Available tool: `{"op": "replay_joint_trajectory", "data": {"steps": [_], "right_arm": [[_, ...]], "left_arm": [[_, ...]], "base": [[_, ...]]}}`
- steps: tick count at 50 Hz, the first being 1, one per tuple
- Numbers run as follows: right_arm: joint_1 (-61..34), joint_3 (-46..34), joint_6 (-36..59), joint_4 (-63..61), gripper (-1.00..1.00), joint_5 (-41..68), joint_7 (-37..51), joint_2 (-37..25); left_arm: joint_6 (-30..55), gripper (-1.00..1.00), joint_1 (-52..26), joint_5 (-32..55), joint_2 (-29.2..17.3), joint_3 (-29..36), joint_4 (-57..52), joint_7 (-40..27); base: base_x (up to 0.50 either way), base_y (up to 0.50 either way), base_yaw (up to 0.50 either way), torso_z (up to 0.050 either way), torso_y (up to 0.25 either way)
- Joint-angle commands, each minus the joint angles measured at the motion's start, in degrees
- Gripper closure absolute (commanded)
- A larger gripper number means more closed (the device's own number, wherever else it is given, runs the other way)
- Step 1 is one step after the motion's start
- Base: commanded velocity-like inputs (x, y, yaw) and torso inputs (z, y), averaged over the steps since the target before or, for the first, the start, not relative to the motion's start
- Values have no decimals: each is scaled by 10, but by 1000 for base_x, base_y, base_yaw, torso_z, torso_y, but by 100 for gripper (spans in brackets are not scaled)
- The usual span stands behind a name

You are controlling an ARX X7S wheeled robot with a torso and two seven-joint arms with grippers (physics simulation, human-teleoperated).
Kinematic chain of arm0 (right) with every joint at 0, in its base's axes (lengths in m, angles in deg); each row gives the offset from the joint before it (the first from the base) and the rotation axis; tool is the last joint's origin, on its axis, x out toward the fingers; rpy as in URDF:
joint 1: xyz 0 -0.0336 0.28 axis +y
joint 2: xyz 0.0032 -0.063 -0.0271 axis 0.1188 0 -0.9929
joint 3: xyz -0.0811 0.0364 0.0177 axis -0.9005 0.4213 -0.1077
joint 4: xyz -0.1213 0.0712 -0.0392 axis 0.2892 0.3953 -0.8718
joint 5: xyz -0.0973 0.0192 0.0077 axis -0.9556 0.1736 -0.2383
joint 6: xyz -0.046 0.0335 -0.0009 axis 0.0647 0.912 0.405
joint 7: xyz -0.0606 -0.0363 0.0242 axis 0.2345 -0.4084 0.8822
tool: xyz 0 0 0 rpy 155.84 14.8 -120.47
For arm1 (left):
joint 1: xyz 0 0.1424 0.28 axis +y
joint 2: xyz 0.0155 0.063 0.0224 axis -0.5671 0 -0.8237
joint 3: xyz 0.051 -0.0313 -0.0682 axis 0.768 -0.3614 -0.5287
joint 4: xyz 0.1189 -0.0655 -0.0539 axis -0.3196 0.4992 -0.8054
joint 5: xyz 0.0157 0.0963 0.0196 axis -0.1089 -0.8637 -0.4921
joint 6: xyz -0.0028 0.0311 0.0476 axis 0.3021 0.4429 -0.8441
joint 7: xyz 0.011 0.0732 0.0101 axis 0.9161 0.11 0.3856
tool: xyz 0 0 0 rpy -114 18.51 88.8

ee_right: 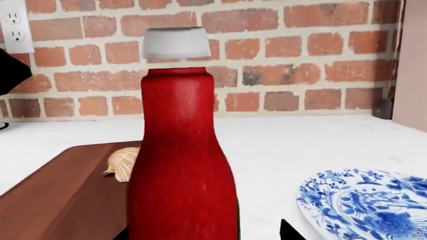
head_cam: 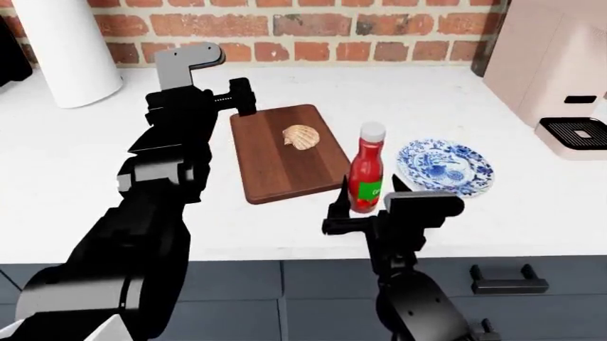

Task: Pick the scallop from the plate and place it on the cutting board. Then pick the condiment bottle from the cabinet and place it next to the cutting board.

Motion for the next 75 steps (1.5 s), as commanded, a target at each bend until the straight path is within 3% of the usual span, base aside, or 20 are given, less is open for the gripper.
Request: {"op": "replay_joint_trajectory", "data": {"steps": [1, 9, 17, 21, 31, 40, 48, 56, 63, 69, 75], "right_arm": [[26, -9, 23, -48, -100, 25, 5, -16], [45, -13, 52, -149, -100, 33, 23, -43], [68, -9, 66, -226, -100, 29, 51, -68], [86, -3, 69, -264, -100, 27, 69, -82], [133, 7, 81, -383, -100, 36, 100, -119], [113, 36, 158, -502, -100, 105, 128, -164], [89, 59, 212, -586, -100, 158, 164, -195], [86, 86, 209, -630, -100, 181, 179, -214], [97, 104, 218, -655, -100, 200, 199, -236], [151, 146, 179, -683, -100, 221, 202, -272], [140, 103, 132, -698, -100, 232, 250, -335]], "left_arm": [[-3, -100, 0, 0, 0, -4, 0, 2], [-29, -100, -5, 2, 0, -7, 0, 20], [-40, -100, -58, 83, 0, 46, -12, 39], [143, -100, 41, 119, -12, 60, -324, -5], [359, -100, 168, 162, -48, 82, -714, -79], [512, -100, 293, 227, -88, 67, -1044, -133], [510, -100, 468, 307, -100, -12, -1220, -113], [420, -100, 589, 299, -110, -34, -1238, -64], [379, -100, 625, 316, -106, -58, -1246, -42], [364, -100, 640, 391, -98, -122, -1281, -42], [359, -100, 649, 452, -102, -160, -1315, -55]], "base": [[0, 0, 0, 0, 0], [0, 0, 0, 0, 0], [0, 0, 0, 0, 0], [0, 0, 0, 0, 0], [0, 0, 0, 0, 0], [0, 0, 0, 0, 0], [0, 0, 0, 0, 0], [0, 0, 0, 0, 0], [0, 0, 0, 0, 0], [0, 0, 0, 0, 0], [0, 0, 0, 0, 0]]}}
